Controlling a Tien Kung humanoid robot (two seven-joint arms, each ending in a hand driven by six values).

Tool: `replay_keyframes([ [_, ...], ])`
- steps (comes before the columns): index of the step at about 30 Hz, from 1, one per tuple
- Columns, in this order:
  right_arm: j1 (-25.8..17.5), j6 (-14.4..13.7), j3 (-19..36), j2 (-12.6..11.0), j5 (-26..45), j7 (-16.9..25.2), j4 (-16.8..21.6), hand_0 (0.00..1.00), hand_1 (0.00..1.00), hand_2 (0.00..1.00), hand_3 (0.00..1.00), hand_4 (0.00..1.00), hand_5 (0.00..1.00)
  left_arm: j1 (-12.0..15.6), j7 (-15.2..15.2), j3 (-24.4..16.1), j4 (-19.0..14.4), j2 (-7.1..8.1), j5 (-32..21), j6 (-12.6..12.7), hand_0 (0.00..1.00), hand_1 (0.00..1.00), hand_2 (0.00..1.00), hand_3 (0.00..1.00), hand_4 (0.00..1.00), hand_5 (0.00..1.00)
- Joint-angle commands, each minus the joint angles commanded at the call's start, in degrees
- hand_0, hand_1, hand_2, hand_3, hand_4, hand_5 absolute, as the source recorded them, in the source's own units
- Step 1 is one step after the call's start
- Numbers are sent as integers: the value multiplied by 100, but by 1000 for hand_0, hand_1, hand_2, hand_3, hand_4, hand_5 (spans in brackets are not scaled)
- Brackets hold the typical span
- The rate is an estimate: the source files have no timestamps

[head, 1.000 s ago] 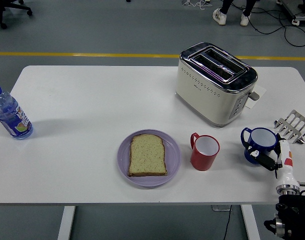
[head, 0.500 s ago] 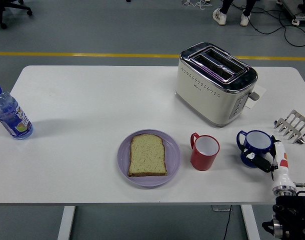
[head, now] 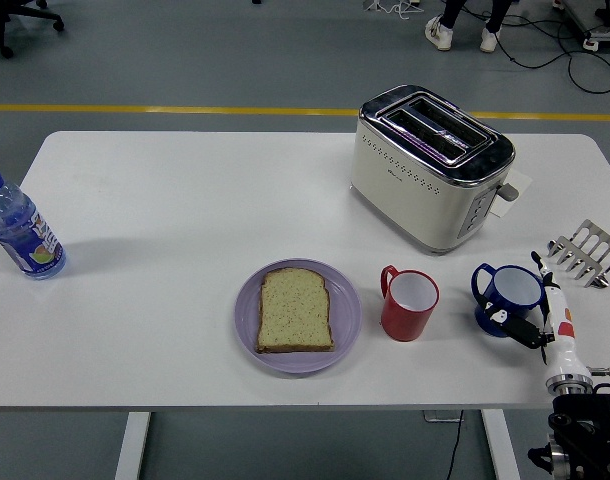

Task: Pick up the cup,pour liquid into bread,place the cup on the desk

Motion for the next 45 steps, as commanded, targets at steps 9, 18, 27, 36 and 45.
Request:
replay_keyframes([
  [9, -285, 46, 468, -86, -395, -50, 566, 968, 856, 998, 998, 956, 77, -16, -2, -15, -2, 0, 18, 1, 636, 645, 655, 551, 320, 837],
  [18, -594, -98, 1196, -289, -1016, -252, 1814, 967, 856, 994, 998, 953, 82, -12, 0, -16, 2, 6, 21, 0, 636, 645, 655, 551, 320, 836],
  [27, -747, -162, 1648, -365, -1310, -454, 2897, 958, 846, 962, 998, 943, 112, 33, 1, 31, 8, 5, 8, -1, 636, 646, 655, 550, 320, 839],
  [36, -776, 268, 2218, -300, -273, -474, 3525, 887, 791, 883, 886, 835, 203, 65, 0, 84, 10, 4, 2, 0, 636, 646, 655, 550, 321, 838],
  [45, -902, 1421, 2850, -195, 1878, -851, 3753, 708, 623, 656, 636, 695, 314, 93, 2, 132, 12, 4, -7, -1, 637, 646, 655, 550, 320, 839],
])
